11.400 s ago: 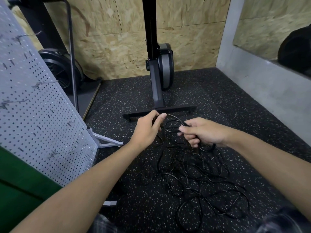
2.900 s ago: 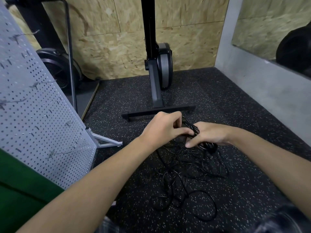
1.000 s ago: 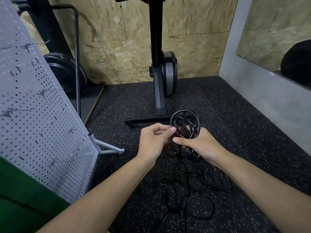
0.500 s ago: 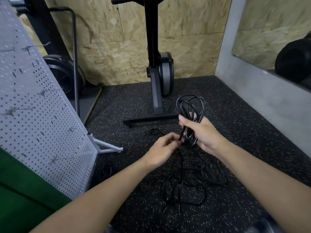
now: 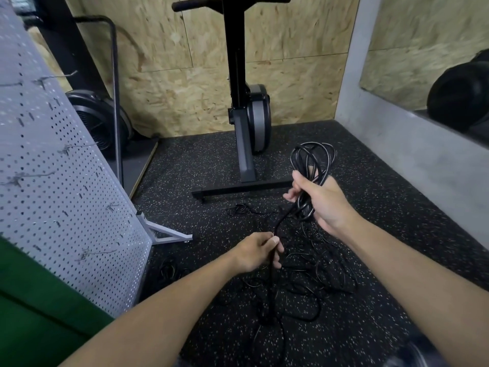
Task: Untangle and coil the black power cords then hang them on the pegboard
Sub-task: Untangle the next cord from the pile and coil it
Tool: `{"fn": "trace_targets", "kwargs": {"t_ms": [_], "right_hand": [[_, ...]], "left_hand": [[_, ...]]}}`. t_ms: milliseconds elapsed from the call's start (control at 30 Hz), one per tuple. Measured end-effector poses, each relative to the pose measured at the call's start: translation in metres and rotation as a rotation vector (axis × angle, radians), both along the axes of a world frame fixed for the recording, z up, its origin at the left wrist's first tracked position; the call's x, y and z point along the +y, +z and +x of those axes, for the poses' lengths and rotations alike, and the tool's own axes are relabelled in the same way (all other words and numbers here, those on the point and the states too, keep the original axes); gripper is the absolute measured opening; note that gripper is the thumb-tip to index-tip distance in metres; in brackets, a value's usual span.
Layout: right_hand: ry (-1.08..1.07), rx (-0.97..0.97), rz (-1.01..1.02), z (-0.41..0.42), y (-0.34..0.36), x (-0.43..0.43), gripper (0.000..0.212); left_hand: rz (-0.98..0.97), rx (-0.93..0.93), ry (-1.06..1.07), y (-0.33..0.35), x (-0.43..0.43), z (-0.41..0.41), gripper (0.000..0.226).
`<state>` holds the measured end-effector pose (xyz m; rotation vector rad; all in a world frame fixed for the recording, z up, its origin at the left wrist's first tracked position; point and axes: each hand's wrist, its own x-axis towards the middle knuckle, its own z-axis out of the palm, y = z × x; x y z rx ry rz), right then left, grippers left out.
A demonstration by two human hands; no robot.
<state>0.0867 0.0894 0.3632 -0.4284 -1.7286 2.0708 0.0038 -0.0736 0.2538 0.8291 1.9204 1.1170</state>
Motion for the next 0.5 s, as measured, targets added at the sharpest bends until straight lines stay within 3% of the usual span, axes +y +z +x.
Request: {"fn": "trace_targets", "kwargs": {"t_ms": [133, 300, 500], "right_hand": [[-0.057, -0.095, 0.259, -0.008, -0.01, 0.01, 0.017], [-0.085, -0.198, 0.598, -0.014, -0.017, 0.014, 0.017], [-0.148, -0.278, 0.809, -0.015, -0.022, 0.029, 0.022]], "left_hand": [[-0.106, 0.308, 0.09, 0.003, -0.003, -0.008, 0.04], [-0.119, 0.61, 0.027, 0.007, -0.005, -0.015, 0.021], [-0.23, 0.627, -0.101, 0.018, -0.005, -0.017, 0.011]]}}
